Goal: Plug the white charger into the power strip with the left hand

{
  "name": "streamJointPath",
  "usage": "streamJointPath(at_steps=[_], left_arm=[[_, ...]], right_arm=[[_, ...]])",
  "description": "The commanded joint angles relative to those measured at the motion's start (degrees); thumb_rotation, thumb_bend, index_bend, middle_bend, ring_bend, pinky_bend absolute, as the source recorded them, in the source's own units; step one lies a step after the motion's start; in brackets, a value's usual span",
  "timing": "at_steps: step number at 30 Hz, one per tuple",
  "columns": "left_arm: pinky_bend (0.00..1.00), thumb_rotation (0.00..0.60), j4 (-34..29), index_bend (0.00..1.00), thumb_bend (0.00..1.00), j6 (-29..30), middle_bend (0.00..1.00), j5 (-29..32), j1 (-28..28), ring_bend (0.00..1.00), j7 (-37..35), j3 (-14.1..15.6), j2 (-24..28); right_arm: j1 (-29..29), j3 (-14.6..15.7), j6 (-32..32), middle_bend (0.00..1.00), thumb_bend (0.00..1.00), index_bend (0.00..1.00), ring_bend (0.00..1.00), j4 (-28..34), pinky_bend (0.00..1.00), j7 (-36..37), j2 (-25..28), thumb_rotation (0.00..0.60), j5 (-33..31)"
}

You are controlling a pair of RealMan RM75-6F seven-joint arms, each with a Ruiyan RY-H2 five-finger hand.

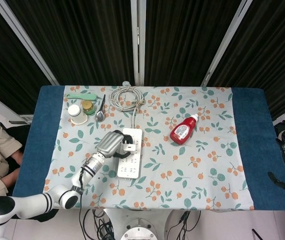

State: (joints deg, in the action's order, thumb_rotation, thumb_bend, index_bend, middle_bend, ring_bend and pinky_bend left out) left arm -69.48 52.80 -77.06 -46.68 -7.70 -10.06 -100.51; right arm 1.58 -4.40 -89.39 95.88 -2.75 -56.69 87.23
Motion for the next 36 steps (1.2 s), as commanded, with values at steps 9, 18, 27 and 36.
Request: streamJointPath(at_steps=[9, 18, 27, 36], left_arm=[[0.28, 0.600, 4.23, 0.65, 0.46, 0.86, 0.68, -2.91, 0.35, 0.45, -5.54, 1.46, -1.35], [0.28, 0.600, 6.19, 0.66, 0.46, 0.37, 0.69, -3.55, 0.13, 0.45, -6.31, 2.07, -2.23], [0.28, 0.600, 7.17, 0.66, 0.46, -0.30, 0.70, -3.24, 0.11, 0.45, -6.36, 2.20, -2.72], [0.28, 0.600, 7.73, 0.67, 0.46, -0.67, 0.70, -2.85, 0.17, 0.45, -6.33, 2.05, -2.92]], right_arm=[[-0.13, 0.00, -0.23, 0.04, 0.09, 0.00, 0.00, -0.05, 0.00, 0.00, -0.02, 0.600, 0.12], [-0.26, -0.02, -0.39, 0.04, 0.09, 0.00, 0.00, -0.05, 0.00, -0.08, -0.11, 0.600, 0.07], [-0.41, -0.07, -0.53, 0.04, 0.09, 0.00, 0.00, -0.11, 0.00, 0.00, -0.09, 0.600, -0.07], [-0.39, -0.10, -0.46, 0.04, 0.09, 0.00, 0.00, -0.16, 0.00, 0.08, -0.21, 0.600, -0.09]])
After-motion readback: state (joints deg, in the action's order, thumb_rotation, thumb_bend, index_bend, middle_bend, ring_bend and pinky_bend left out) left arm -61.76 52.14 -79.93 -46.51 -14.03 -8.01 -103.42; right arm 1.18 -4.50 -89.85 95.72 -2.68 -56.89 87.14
